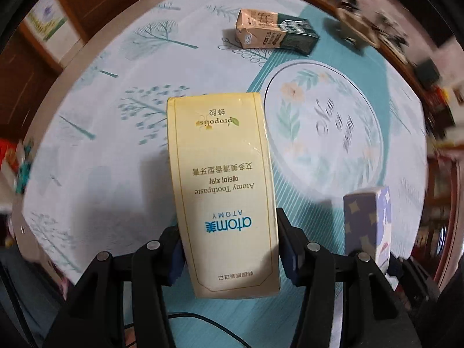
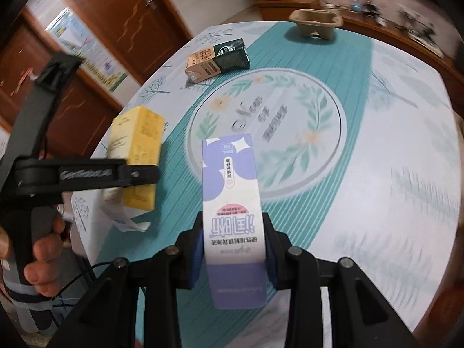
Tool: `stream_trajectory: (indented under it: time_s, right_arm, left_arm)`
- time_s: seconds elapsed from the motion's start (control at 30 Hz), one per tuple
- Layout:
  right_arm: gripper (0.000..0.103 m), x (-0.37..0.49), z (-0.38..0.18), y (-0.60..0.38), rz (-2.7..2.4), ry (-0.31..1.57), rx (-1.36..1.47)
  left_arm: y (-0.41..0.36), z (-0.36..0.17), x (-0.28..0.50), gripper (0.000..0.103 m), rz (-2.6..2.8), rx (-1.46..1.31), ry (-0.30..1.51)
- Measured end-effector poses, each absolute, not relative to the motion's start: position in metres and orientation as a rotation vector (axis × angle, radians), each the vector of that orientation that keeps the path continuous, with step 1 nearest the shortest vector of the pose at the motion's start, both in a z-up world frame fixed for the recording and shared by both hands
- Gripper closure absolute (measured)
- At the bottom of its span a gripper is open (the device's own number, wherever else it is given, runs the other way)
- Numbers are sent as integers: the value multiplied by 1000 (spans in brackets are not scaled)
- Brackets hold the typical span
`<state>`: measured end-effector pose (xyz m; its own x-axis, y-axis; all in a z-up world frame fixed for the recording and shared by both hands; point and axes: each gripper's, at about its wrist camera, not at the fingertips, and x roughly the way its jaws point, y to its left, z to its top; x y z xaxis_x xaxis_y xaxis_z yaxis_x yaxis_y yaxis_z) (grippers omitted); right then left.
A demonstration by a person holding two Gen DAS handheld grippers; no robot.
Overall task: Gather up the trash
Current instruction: 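Carry the toothpaste box and lavender box with both tools over the black bin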
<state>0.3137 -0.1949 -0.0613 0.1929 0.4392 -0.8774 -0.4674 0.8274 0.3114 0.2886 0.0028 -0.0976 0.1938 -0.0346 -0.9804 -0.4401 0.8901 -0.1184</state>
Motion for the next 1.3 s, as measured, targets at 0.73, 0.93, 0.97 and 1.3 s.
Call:
stream_trajectory:
  time_s: [0.73, 0.93, 0.97, 1.3]
  right_arm:
    - [68, 35, -26, -155, 289, 1219, 215]
    - [68, -4, -56, -160, 278, 1298, 229]
    - [68, -8, -63, -161, 278, 1311, 234]
    - [68, -28, -185, -182, 228, 1435, 291]
  left_arm:
    - [33, -58, 80, 51, -162, -53, 1364]
    - [19, -74, 45, 51, -205, -22, 1382]
    - [15, -79, 41, 51, -207, -7, 1387]
    - [-22, -189, 7, 51, -210, -5, 1474]
